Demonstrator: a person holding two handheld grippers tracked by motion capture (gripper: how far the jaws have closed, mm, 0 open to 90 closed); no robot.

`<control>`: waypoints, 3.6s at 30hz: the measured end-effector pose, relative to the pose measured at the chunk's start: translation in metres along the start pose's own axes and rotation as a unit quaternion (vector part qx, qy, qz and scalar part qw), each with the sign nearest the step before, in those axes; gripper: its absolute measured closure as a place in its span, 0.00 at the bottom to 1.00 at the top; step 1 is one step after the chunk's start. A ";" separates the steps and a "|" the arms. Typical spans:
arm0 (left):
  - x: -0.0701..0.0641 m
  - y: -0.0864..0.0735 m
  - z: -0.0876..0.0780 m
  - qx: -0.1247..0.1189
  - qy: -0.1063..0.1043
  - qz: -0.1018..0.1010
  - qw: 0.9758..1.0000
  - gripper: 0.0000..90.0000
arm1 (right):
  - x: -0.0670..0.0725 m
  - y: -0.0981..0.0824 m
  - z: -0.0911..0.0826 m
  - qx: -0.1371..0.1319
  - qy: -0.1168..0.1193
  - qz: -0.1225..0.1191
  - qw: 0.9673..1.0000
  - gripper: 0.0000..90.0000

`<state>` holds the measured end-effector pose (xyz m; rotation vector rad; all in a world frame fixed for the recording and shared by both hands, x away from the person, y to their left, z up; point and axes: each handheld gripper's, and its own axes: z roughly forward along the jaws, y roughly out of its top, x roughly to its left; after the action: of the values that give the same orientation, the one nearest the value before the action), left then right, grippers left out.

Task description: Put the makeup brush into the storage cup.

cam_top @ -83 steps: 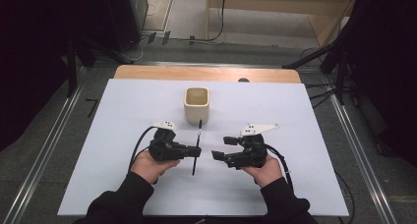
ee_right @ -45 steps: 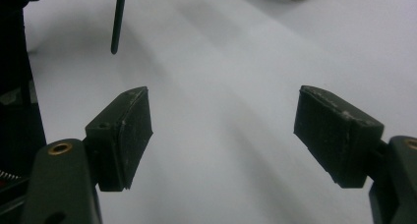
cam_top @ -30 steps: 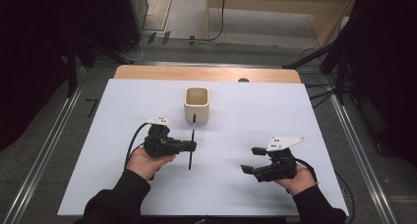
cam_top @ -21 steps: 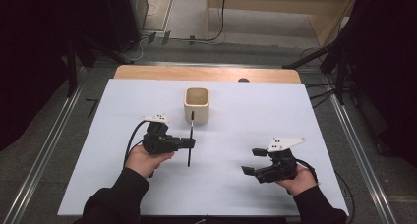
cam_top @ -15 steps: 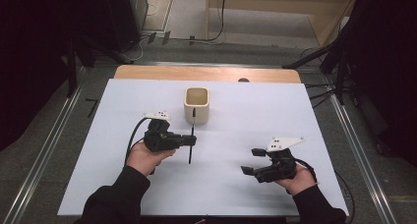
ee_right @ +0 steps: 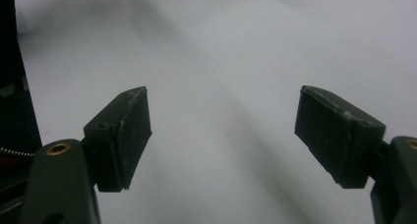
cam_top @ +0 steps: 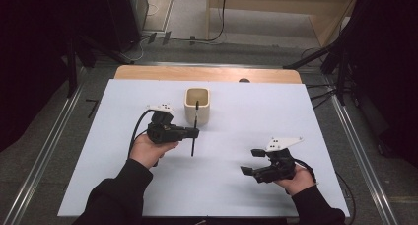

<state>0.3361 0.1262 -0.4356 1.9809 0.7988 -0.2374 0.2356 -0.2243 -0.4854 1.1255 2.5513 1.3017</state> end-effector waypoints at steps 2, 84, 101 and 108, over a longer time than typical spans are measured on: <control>0.001 0.004 0.000 0.000 0.003 0.003 1.000 0.94 | -0.001 0.000 -0.001 -0.002 -0.004 0.003 1.000 0.25; 0.043 0.108 0.016 -0.121 0.162 0.060 0.977 0.94 | -0.001 -0.002 -0.001 0.006 -0.011 0.019 1.000 0.25; 0.050 0.091 0.029 -0.099 0.161 0.053 0.981 0.94 | -0.001 -0.002 -0.001 0.007 -0.010 0.019 1.000 0.25; 0.051 0.088 0.031 -0.090 0.156 0.052 0.982 0.94 | -0.001 -0.002 0.001 0.009 -0.009 0.016 1.000 0.25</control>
<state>0.4345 0.0933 -0.4130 1.9040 0.8772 0.2066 0.2352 -0.2251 -0.4873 1.1800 2.5465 1.2726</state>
